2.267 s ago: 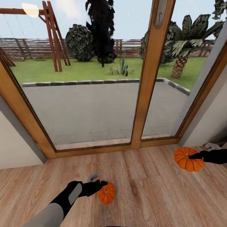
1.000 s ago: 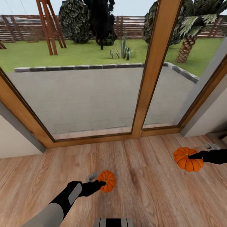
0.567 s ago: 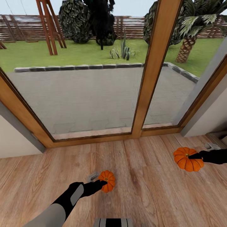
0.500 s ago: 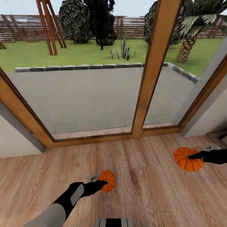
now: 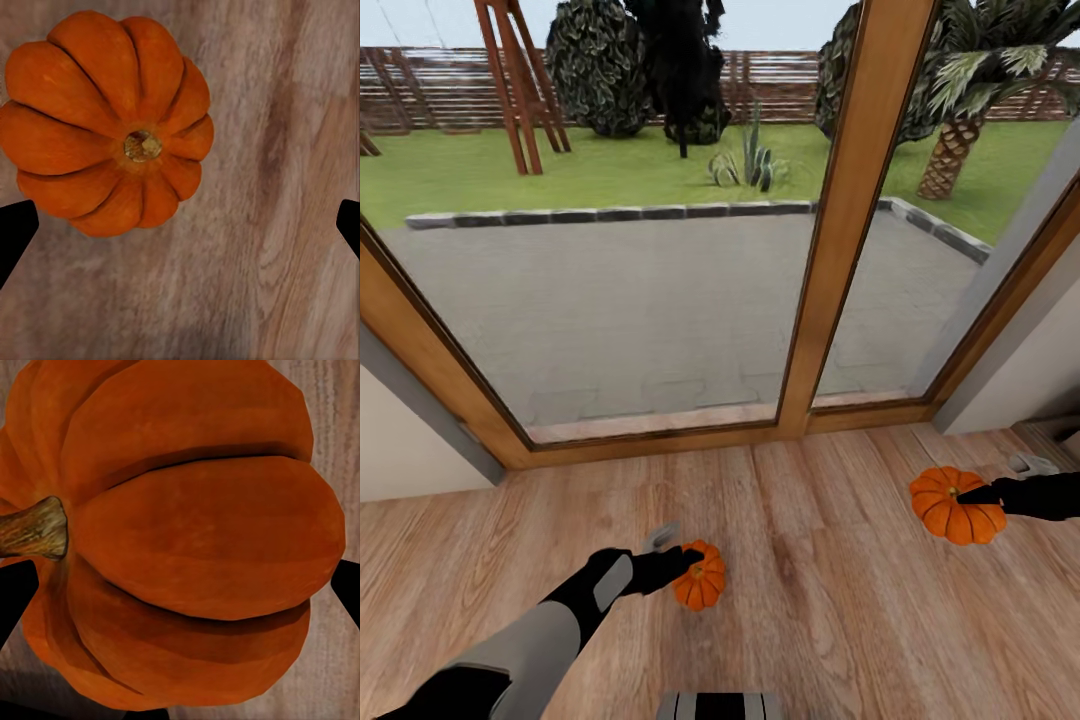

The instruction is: Place each of the two pumpkins and all three candles from the living room inside a cabinet in the living room (use any cabinet), then make sure every cabinet is closed, and position the cauldron so it is next to a table in the living room.

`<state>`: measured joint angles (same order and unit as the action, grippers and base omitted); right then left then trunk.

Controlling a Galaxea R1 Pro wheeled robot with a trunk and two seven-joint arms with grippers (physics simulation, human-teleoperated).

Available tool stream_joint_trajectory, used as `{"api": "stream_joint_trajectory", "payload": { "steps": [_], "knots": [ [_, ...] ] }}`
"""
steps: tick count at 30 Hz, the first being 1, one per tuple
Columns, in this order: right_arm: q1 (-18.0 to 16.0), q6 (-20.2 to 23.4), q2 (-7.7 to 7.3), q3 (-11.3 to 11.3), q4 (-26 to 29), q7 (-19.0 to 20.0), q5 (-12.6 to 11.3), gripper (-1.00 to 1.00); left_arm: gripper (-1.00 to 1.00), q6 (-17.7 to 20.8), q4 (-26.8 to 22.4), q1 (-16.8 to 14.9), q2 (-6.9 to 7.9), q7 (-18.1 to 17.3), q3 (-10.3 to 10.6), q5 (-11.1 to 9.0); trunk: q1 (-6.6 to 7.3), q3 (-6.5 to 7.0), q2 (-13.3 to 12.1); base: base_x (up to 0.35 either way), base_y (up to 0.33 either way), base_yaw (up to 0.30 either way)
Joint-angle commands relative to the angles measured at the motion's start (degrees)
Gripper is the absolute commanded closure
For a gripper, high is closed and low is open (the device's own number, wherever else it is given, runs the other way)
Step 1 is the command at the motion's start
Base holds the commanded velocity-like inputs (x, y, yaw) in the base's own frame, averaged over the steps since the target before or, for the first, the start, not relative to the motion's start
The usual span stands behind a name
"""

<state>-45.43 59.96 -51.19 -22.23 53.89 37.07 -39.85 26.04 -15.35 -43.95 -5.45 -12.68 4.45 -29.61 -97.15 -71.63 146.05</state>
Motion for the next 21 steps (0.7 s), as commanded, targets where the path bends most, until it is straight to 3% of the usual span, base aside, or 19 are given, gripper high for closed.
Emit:
{"api": "stream_joint_trajectory", "payload": {
  "steps": [1,13,15,17,21],
  "knots": [
    [-0.10,0.04,-0.05,-0.18,-0.01,0.37,0.30,1.00,-1.00,0.15,0.05,-0.14,0.00,0.08,0.46,-0.44,0.01,-0.05,0.02,0.000,0.000,0.000],
    [-0.10,0.04,-0.05,-0.18,-0.01,0.37,0.30,1.00,-1.00,-0.11,0.32,-0.35,-0.08,0.82,0.47,-0.32,0.01,-0.05,0.02,0.000,0.000,0.000],
    [-0.10,0.04,-0.05,-0.18,-0.01,0.37,0.30,1.00,-1.00,-0.22,0.30,-0.35,-0.08,2.20,0.47,-0.28,0.01,-0.05,0.02,0.000,0.000,0.000],
    [-0.10,0.04,-0.05,-0.18,-0.01,0.37,0.30,1.00,-1.00,-0.39,0.22,-0.35,-0.08,6.56,0.47,-0.21,0.01,-0.05,0.02,0.000,0.000,0.000],
    [-0.10,0.04,-0.05,-0.18,-0.01,0.37,0.30,1.00,-1.00,-1.46,0.22,-0.35,-0.08,8.21,0.48,-0.19,0.01,-0.05,0.02,0.000,0.000,0.000]
  ]
}}
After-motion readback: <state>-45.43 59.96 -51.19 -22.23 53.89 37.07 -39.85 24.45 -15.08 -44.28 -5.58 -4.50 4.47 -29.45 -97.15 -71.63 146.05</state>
